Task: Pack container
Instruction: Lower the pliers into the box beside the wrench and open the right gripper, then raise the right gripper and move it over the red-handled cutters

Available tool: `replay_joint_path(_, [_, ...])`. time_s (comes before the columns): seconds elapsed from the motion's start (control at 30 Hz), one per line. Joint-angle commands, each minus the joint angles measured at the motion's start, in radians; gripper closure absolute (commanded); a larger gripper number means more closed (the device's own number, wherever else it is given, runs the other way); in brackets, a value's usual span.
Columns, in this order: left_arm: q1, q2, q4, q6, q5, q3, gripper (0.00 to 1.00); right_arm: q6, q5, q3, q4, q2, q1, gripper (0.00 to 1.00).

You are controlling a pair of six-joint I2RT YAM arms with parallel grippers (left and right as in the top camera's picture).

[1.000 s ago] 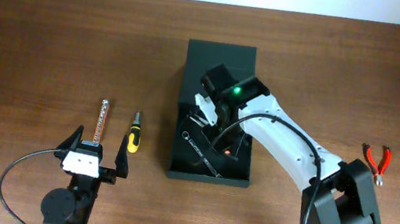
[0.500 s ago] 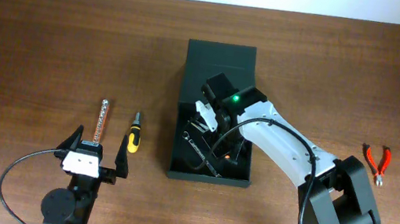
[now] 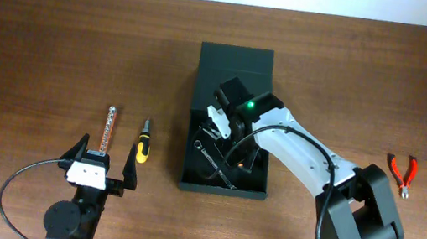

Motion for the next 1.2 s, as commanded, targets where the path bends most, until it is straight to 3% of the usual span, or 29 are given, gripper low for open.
replay_joint_path(0.0, [0.007,-0.008,-0.003,0.015,-0.007,-0.006,0.01,0.0,-0.016,-0.007,0.006,0.018,0.006,0.96])
replay_joint_path(0.4, [0.007,-0.008,-0.003,0.015,-0.007,-0.006,0.01,0.001,-0.016,-0.007,0.015,0.019,0.006,0.95])
replay_joint_path(0.5, [0.007,-0.008,-0.003,0.015,-0.007,-0.006,0.01,0.001,-0.016,-0.007,0.014,0.019,0.006,0.83])
replay_joint_path(0.93, [0.007,-0.008,-0.003,0.015,-0.007,-0.006,0.01,0.001,-0.016,-0.002,0.014,0.019,0.005,0.74])
replay_joint_path(1.17, [0.007,-0.008,-0.003,0.015,-0.007,-0.006,0.01,0.001,0.008,0.132,-0.055,0.019,0.003,0.56])
